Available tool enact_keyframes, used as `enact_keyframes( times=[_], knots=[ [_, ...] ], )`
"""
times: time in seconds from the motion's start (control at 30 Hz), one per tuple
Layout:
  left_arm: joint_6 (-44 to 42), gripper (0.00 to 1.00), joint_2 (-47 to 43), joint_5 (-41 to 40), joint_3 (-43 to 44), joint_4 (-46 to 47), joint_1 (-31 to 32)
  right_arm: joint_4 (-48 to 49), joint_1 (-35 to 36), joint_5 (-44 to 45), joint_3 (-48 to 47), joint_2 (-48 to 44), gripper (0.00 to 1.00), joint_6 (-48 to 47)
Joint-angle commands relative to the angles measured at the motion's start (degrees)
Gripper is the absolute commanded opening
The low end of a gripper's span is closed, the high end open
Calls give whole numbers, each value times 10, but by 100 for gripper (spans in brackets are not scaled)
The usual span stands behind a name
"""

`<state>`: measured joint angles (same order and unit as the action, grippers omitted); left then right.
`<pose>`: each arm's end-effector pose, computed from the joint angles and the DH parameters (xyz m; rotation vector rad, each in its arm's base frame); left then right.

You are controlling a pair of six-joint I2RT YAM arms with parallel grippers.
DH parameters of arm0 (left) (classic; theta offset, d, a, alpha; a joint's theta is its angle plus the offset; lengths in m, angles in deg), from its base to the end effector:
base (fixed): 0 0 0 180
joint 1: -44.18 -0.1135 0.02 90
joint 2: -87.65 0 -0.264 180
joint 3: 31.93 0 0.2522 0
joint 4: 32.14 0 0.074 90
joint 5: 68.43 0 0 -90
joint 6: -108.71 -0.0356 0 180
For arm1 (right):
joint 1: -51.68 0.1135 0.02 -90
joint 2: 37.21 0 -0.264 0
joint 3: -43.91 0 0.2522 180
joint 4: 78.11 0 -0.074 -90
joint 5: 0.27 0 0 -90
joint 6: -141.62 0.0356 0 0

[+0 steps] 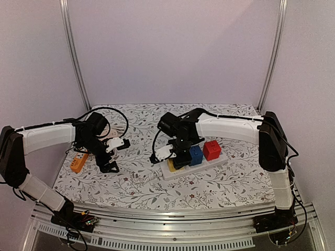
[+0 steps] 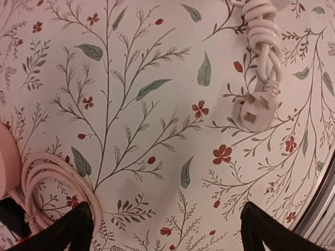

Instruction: Insert the plug

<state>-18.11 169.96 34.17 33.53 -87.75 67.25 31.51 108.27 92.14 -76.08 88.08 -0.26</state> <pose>0.2351 -0.1086 0.1983 1.4396 2.4035 -0.2553 0.2494 0.3754 0.1995 -2.3404 1.6952 -0.0458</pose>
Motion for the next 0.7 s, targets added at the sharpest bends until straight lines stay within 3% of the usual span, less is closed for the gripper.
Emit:
enact_keyframes(
  times=[0.0, 0.23, 0.43, 0.67],
  knots=[
    [-4, 98, 2, 9, 5, -7, -7, -118, 8, -17, 13, 39, 0, 9],
    [-8, 98, 4, 14, 2, -7, -6, -149, -20, -75, -77, 101, 1, -24],
    [-8, 98, 12, 11, 4, -8, -6, -234, -29, -139, -150, 197, 8, -90],
    [-9, 98, 21, 7, 6, -8, -6, -182, -30, -100, -84, 220, 5, -62]
  ],
)
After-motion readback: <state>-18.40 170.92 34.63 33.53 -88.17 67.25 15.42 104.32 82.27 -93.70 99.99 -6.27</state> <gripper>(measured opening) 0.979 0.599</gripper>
